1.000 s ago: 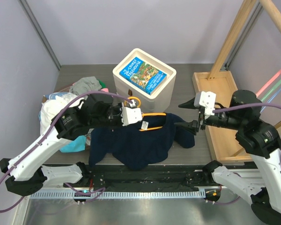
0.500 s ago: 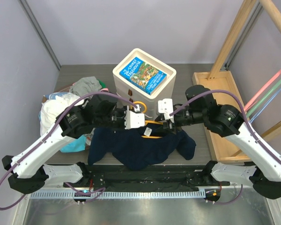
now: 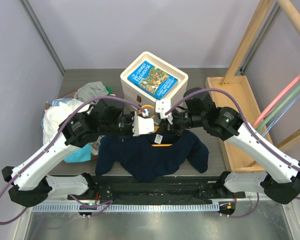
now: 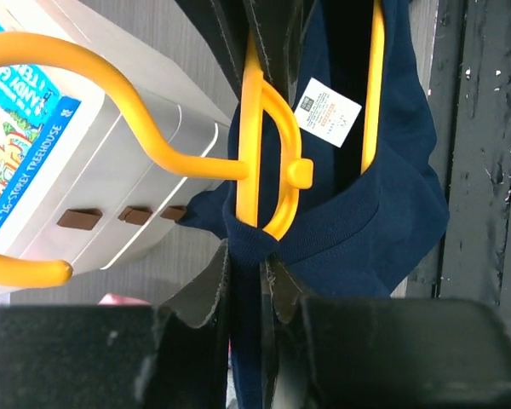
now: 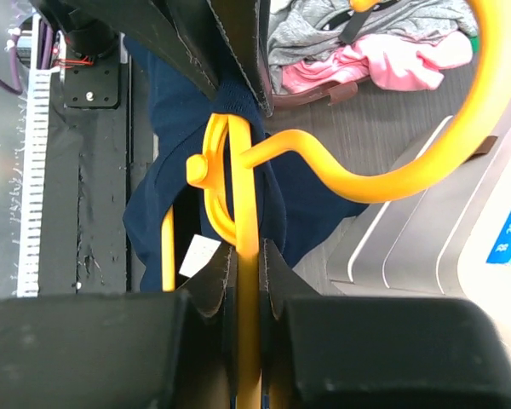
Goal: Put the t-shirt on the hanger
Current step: Place the T-shirt on the hanger, then place the hanger at the clothesline.
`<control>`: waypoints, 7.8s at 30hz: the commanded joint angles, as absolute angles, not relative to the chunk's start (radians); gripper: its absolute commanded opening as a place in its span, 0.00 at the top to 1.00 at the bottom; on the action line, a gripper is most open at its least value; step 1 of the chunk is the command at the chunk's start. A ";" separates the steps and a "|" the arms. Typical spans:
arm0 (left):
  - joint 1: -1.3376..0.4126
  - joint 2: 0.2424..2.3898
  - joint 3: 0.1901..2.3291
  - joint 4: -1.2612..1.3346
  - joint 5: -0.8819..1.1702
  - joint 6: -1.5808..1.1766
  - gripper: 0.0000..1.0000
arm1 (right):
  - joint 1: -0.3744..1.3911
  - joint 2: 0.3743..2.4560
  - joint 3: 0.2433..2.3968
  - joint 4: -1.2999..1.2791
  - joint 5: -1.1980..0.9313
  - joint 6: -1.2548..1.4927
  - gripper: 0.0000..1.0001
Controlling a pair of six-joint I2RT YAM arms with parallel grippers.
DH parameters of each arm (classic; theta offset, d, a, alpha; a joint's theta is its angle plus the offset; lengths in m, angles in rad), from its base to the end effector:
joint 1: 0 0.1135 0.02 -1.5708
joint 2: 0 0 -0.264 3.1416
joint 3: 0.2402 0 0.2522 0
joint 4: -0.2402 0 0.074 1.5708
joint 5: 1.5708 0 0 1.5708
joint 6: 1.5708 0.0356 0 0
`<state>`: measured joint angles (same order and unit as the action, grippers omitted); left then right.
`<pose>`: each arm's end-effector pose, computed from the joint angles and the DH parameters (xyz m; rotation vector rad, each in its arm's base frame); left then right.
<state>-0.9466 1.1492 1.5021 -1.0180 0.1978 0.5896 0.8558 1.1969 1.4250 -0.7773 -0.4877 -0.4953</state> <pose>0.1152 -0.1719 0.4281 1.6416 1.5430 -0.4142 0.1438 0.1911 0.4181 -1.5513 1.4648 0.7295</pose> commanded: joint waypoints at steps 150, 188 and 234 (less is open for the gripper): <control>-0.959 0.811 1.124 -0.466 0.130 0.575 0.00 | 0.121 1.172 1.405 0.075 0.488 0.393 0.99; -0.957 0.801 1.100 -0.506 0.133 0.630 0.00 | 0.087 1.597 1.838 -0.021 0.690 0.701 0.99; -0.881 0.819 1.128 -0.522 0.058 0.387 0.00 | 0.057 1.204 1.520 -0.073 0.198 0.828 0.00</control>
